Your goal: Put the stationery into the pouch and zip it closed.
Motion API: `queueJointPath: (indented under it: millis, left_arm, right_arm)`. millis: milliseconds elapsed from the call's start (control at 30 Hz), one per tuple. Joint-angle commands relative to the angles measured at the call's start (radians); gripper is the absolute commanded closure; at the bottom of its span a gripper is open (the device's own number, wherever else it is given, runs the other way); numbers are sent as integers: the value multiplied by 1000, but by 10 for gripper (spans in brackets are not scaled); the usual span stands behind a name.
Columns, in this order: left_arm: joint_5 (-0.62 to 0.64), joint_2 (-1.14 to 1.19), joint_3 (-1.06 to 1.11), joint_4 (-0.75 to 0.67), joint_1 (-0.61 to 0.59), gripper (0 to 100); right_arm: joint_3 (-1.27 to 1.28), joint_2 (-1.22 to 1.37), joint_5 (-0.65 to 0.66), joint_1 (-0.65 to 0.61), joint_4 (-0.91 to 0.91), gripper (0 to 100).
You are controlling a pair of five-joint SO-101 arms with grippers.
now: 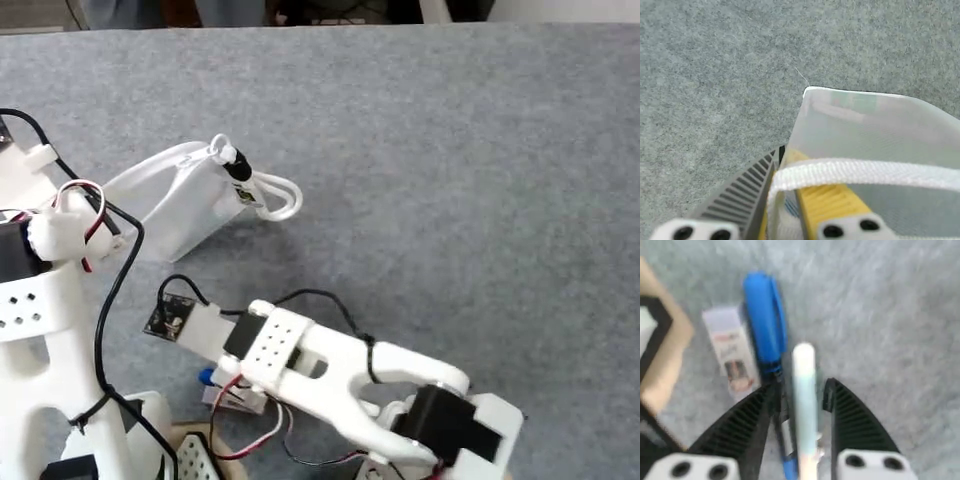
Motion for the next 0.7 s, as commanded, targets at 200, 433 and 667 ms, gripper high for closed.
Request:
queueJointPath:
  millis: [200,433,667]
  left_arm:
    - [-5,-6,-30,-14,-15,971]
    - [-6,-8,-30,-14,-15,971]
    - [-6,-8,-30,-14,-15,971]
  right_arm:
    - [-45,96,2,51,-72,843]
    - [-101,101,26,147,-75,923]
    - [-96,93,84,150,-71,986]
